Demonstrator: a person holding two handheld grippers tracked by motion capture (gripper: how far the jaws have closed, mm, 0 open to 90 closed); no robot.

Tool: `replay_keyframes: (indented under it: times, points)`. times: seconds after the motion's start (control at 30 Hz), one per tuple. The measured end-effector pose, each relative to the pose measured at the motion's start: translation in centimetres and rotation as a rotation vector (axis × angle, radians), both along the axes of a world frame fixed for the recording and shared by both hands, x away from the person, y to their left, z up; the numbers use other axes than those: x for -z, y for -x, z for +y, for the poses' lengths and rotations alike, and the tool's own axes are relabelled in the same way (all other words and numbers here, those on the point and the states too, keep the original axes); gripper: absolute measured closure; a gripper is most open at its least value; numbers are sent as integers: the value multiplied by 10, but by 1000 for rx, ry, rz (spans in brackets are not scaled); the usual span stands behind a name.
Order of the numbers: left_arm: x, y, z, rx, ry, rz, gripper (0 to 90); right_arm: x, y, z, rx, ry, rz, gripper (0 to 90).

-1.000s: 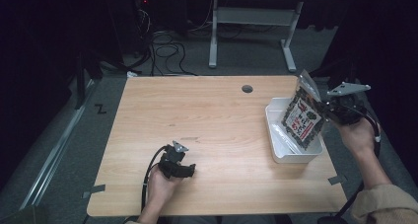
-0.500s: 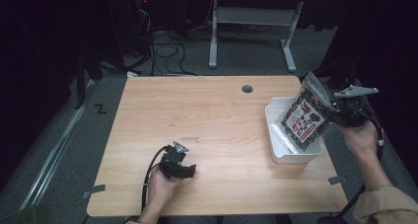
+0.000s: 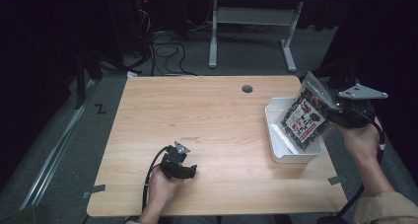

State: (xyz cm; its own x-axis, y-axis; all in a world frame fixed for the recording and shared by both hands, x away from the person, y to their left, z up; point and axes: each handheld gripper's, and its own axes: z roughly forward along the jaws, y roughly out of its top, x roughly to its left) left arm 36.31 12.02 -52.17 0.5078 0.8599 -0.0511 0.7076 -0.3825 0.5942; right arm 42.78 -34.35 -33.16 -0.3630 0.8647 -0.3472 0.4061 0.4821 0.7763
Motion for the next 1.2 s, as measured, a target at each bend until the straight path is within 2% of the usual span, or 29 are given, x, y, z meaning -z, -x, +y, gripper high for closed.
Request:
replay_keyframes:
  times: [0.13,0.17,0.2,0.57,0.9,1.2]
  points:
    - [-1,1,0,-1,3,-9,297,0,6,6,-42,-38,12,478]
    - [-1,2,0,-1,5,-10,298,1,9,11,-67,-59,35,478]
    - [-1,2,0,-1,5,-10,298,1,9,11,-67,-59,35,478]
    - [-3,3,0,5,8,-18,298,10,26,37,-212,-163,99,474]
    - [-4,4,-1,11,6,-21,298,18,42,54,-317,-189,129,469]
    - [-4,4,-1,13,7,-26,299,25,54,63,-366,-243,162,464]
